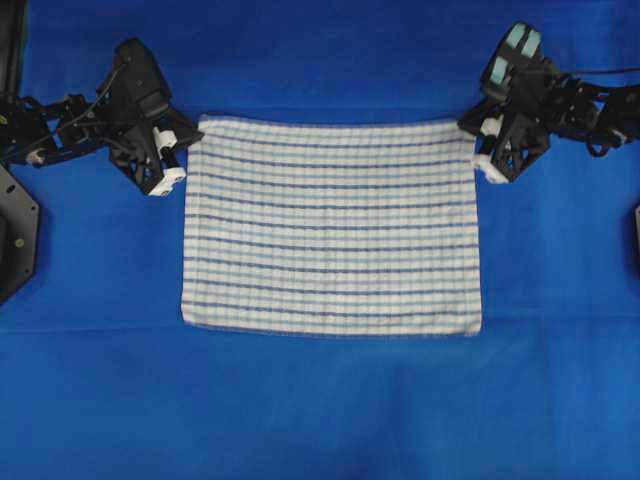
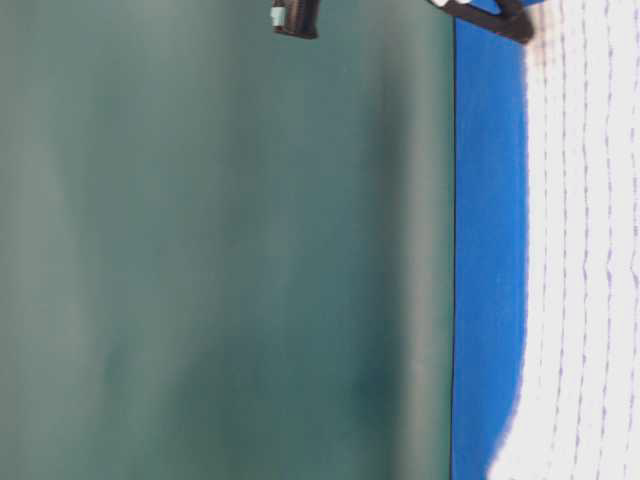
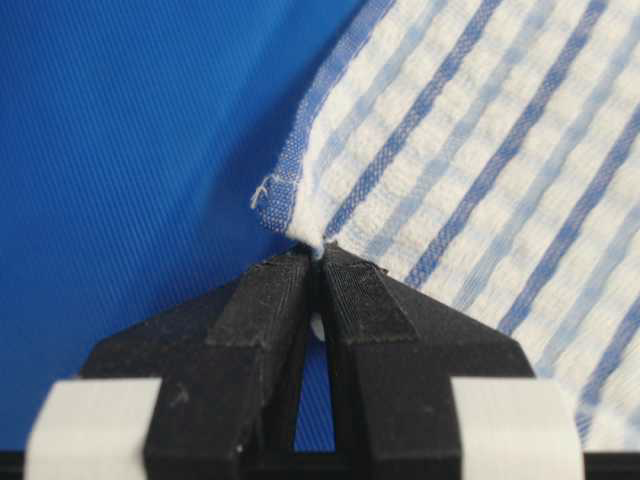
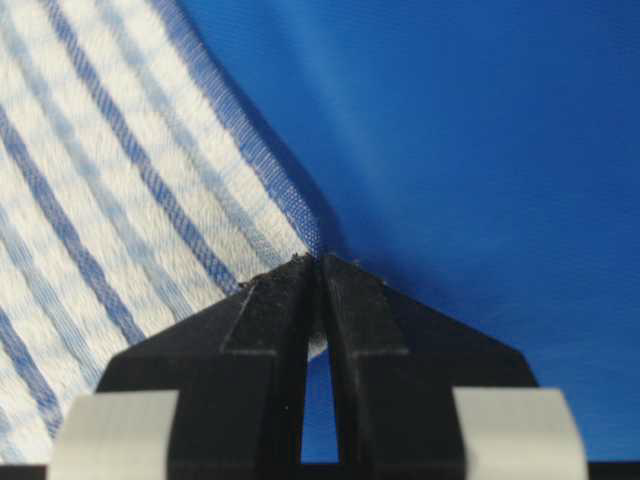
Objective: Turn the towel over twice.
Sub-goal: 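Lift the far edge with both grippers and swing it toward the near side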
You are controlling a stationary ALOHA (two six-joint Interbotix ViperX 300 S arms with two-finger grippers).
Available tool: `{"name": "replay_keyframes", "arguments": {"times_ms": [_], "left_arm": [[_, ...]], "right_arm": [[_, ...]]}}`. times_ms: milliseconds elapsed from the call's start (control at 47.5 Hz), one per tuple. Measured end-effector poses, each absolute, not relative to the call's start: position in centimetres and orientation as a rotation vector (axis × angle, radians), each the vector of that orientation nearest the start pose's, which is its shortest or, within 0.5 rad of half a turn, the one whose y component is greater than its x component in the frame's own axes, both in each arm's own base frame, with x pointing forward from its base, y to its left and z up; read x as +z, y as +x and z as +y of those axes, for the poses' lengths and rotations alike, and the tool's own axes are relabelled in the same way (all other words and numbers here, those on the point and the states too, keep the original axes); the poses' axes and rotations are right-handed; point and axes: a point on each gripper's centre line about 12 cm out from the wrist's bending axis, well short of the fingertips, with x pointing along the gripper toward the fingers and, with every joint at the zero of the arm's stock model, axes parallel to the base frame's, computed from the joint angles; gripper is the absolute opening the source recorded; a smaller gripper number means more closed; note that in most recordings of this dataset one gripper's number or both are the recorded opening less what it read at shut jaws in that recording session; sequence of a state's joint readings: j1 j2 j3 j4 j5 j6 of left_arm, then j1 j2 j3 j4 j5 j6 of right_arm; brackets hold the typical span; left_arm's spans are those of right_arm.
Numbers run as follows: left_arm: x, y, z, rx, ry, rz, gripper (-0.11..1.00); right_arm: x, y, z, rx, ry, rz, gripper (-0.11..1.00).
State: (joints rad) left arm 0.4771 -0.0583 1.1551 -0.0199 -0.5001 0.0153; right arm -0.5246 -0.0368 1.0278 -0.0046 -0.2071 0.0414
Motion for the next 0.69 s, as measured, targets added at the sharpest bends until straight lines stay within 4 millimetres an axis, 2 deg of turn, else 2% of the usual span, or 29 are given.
{"name": "replay_keyframes", "arguments": {"times_ms": [210, 421, 568, 694], "left_arm": [[13.0, 25.3, 14.0, 0.5, -0.123, 0.502, 0.02], [17.4, 24.1, 17.0, 0.599, -0.066, 0.405, 0.02], [20.9, 23.8, 18.0, 0.634, -0.009, 0.31, 0.02], [22.7, 23.6, 18.2, 0.645, 0.024, 0.261, 0.02]], "right_arm": [[12.8, 25.5, -17.1, -0.574, 0.23, 0.677, 0.06], [16.1, 25.3, -19.3, -0.62, 0.185, 0.622, 0.06], [18.8, 25.6, -20.7, -0.638, 0.143, 0.593, 0.06], [21.7, 25.9, -21.7, -0.65, 0.095, 0.567, 0.06]]}}
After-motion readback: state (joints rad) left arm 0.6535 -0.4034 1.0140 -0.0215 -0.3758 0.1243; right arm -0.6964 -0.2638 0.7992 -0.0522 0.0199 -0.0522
